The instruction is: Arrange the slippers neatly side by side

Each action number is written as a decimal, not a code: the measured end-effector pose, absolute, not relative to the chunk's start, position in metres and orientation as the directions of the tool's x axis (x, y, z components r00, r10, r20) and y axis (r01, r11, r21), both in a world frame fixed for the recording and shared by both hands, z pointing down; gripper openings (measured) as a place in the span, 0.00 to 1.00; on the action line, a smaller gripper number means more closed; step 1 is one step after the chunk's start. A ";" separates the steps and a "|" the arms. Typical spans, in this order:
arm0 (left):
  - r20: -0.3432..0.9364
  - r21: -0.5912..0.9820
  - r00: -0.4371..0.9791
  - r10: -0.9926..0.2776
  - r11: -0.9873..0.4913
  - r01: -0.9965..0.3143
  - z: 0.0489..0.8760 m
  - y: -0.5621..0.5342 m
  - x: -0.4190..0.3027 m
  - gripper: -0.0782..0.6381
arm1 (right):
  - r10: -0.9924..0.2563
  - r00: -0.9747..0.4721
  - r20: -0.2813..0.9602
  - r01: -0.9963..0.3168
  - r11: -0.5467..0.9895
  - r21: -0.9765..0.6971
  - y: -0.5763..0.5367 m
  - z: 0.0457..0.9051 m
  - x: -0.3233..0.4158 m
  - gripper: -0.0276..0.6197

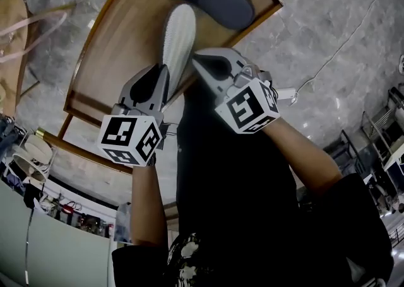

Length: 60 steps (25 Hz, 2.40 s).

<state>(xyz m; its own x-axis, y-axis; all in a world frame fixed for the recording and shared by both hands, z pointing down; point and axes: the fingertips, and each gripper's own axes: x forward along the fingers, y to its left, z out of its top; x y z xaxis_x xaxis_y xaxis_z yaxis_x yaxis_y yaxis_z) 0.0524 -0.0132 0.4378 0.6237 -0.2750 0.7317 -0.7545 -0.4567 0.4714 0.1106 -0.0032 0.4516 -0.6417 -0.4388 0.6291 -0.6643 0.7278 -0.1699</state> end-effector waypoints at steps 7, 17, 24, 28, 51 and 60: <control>0.729 0.451 0.530 -0.432 -0.278 -0.848 0.424 -0.006 0.003 0.15 | -0.389 -0.681 0.621 -0.584 0.800 -0.138 -0.019 0.441 0.092 0.04; 0.718 0.374 0.198 -0.668 0.129 -0.919 0.417 0.011 -0.080 0.15 | -0.282 -0.735 0.616 -0.447 0.885 -0.128 -0.017 0.436 0.057 0.04; 0.703 0.213 -0.071 -0.708 0.305 -0.928 0.415 0.021 -0.107 0.16 | -0.228 -0.758 0.612 -0.380 0.916 -0.129 -0.016 0.436 0.041 0.04; 0.706 0.192 -0.107 -0.700 0.335 -0.923 0.420 0.018 -0.097 0.16 | -0.214 -0.755 0.620 -0.363 0.924 -0.123 -0.016 0.440 0.041 0.04; 0.642 0.334 0.087 -0.762 0.175 -0.926 0.413 -0.003 -0.023 0.25 | -0.221 -0.750 0.623 -0.379 0.916 -0.132 -0.025 0.447 0.051 0.04; 0.645 0.340 0.174 -0.744 0.075 -0.937 0.408 0.004 -0.005 0.25 | -0.306 -0.736 0.604 -0.460 0.881 -0.114 -0.040 0.437 0.063 0.04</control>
<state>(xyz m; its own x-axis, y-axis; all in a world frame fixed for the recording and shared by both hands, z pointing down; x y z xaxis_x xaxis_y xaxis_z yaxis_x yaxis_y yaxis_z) -0.0052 0.0036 0.4077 0.1740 -0.7444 0.6447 -0.9374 0.0754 0.3399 0.0633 -0.0404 0.4368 -0.7360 -0.3063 0.6038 -0.4599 0.8806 -0.1139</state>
